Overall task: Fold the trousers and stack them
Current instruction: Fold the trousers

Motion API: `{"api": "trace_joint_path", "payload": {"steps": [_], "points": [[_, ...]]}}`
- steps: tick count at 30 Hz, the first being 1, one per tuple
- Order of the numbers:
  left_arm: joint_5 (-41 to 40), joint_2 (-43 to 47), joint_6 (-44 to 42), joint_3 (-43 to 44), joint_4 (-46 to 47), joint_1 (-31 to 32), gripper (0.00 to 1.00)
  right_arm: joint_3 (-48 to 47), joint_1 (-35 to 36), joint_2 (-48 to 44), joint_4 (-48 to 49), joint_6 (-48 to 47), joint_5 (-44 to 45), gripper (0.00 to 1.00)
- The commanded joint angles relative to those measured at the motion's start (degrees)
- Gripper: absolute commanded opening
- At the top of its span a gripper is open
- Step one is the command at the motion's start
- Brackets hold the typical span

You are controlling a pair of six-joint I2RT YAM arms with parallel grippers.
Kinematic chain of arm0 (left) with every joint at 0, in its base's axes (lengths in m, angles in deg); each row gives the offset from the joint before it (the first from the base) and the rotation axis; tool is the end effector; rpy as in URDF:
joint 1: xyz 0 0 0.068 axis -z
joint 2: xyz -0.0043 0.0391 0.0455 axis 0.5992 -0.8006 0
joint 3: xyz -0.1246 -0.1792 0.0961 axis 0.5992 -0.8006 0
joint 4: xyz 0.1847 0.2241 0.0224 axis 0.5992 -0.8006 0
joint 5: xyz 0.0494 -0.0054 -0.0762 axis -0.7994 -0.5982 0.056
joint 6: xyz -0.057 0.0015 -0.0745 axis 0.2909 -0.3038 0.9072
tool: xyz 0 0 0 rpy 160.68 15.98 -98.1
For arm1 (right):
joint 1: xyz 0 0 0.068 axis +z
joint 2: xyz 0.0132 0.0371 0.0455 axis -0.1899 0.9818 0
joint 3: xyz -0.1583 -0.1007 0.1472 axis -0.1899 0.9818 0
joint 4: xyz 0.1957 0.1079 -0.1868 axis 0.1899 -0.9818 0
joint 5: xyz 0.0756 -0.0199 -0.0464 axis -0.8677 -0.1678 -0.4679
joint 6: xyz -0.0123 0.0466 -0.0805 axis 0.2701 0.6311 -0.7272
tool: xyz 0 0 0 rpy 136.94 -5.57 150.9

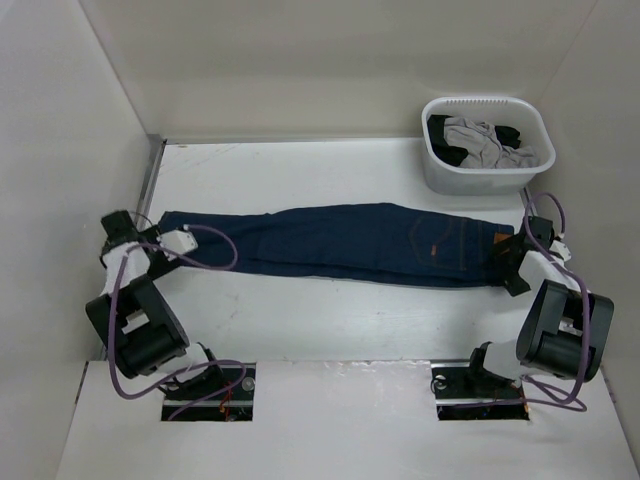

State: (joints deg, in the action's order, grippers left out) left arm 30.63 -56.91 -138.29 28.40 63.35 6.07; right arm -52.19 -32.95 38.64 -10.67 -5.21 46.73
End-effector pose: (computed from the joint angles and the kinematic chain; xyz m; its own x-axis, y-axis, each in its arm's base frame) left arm 0.2873 0.1606 0.0898 -0.4647 0.8808 -0.0904 0.7299 0.4389 0.5241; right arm 0.2773 -0.1312 0.0711 -0.2200 0.8461 -0.4855 0.8962 0.3719 0.2421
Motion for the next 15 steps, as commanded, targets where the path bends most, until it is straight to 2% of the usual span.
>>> {"api": "trace_joint_path", "payload": {"steps": [1, 3, 6, 7, 10, 15], "points": [[11.0, 1.7, 6.8, 18.7, -22.8, -1.6, 0.61, -1.2, 0.2, -0.3, 2.0, 1.4, -1.5, 0.92], [18.4, -3.0, 14.2, 30.6, -32.3, -1.9, 0.59, -1.1, 0.2, -0.4, 2.2, 1.0, -1.7, 0.91], [21.7, -11.4, 25.2, 41.2, -35.5, -1.1, 0.51, -1.4, 0.4, -0.1, 1.8, 0.9, -1.6, 0.9], [20.9, -14.3, 28.4, 42.8, -34.2, -0.3, 0.49, -1.6, 0.4, 0.0, 1.7, 0.9, -1.6, 0.9], [11.8, -22.2, 35.2, 44.0, -28.0, 2.4, 0.45, -2.7, 0.4, 0.0, 0.9, 0.9, -1.4, 0.9], [6.3, -27.7, 35.4, 41.8, -25.4, 6.6, 0.45, -3.6, 0.4, 0.1, -0.4, 0.6, -0.9, 0.89]]}}
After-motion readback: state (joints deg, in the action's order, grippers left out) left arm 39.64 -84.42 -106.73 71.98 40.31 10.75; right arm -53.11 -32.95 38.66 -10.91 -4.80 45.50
